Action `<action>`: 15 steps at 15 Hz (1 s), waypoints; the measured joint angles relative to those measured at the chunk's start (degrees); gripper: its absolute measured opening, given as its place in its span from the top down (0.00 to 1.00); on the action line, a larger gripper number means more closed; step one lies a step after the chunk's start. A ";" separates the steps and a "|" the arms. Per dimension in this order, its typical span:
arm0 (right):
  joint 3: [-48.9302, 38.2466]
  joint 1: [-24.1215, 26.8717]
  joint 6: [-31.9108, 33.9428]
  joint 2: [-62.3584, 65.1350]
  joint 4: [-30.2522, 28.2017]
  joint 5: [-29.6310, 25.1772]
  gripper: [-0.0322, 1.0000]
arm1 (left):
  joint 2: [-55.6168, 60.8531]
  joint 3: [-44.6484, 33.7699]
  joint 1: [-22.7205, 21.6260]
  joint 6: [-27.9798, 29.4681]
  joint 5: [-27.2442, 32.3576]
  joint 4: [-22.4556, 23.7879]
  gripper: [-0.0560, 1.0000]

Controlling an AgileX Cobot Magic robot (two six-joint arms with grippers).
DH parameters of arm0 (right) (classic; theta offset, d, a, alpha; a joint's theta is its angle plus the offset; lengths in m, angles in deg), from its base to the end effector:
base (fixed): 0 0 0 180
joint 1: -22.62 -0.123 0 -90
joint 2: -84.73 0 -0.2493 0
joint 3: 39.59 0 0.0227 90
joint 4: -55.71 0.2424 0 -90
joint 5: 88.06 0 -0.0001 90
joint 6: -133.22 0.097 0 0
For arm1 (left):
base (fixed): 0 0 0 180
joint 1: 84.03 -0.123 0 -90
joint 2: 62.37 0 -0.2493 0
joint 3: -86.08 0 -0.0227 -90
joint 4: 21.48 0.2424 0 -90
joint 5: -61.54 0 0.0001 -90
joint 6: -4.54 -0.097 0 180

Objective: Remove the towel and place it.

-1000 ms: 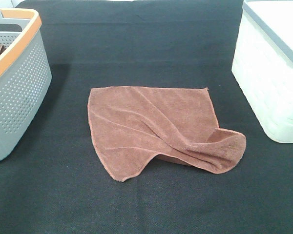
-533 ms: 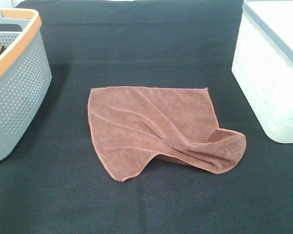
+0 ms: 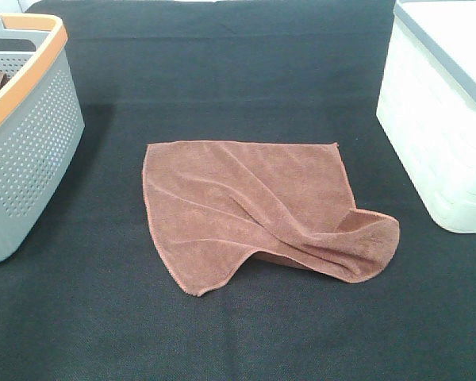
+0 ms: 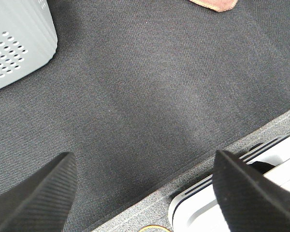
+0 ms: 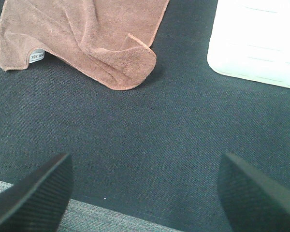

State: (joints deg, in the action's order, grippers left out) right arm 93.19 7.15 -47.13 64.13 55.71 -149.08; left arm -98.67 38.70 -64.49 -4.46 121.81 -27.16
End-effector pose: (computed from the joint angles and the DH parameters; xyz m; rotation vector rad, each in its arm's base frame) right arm 0.0559 0.0155 0.2623 -0.3100 2.2311 0.1419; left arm 0.0862 -0.0395 0.2418 0.5946 2.4459 -0.2033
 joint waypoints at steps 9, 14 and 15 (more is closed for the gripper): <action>0.00 13.58 0.00 4.76 0.00 0.00 0.22 | 17.30 -0.06 -17.70 0.00 -0.17 0.06 0.25; 0.00 13.92 0.00 11.92 0.00 -0.06 0.22 | 27.62 -0.06 -17.76 0.00 -0.17 0.06 0.25; 0.00 13.92 0.00 11.97 0.00 -0.06 0.22 | 27.62 -0.06 -17.76 0.00 -0.17 0.06 0.25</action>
State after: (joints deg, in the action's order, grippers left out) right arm 93.19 21.07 -47.13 76.11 55.71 -149.14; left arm -71.06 38.64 -82.25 -4.46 121.64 -27.10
